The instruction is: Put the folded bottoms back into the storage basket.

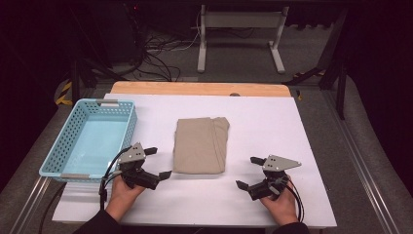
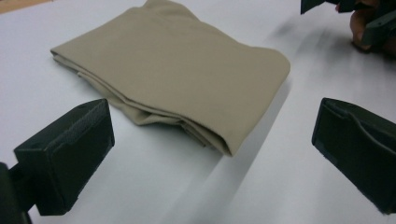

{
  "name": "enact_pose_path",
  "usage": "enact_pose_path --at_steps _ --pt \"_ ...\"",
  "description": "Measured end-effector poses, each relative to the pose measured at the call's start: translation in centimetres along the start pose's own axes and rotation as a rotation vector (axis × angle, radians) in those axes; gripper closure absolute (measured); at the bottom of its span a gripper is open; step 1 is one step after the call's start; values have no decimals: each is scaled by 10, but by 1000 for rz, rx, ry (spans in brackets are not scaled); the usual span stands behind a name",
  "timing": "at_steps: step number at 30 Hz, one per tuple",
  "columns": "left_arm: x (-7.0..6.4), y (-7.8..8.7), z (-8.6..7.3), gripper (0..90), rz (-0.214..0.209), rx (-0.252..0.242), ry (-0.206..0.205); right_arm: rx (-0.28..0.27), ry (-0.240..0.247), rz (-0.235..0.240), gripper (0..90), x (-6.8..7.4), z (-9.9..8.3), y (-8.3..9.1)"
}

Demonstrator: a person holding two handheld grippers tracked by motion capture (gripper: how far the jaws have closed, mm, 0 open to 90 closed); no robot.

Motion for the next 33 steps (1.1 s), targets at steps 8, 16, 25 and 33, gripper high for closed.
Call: enact_pose_path --at_steps 8,16,25,33 --pt "-1 1 8 1 -1 -4 -5 -1 0 -1 0 0 0 1" --pt "-1 -3 14 0 7 30 -3 4 -3 3 0 0 -1 0" --pt "0 -3 28 0 -1 25 -32 11 -3 -2 0 0 -1 -1" --pt "5 -10 43 0 -21 46 -39 17 0 -1 0 1 -2 -1"
Point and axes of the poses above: each handheld gripper's, and its own axes: y roughly backward along the jaws, z roughly out of its top, x roughly to its left, the point moved 3 cm from there along -y, roughly forward along the jaws, and after that the axes turned 1 degree about -z, right-handed, at the moved point
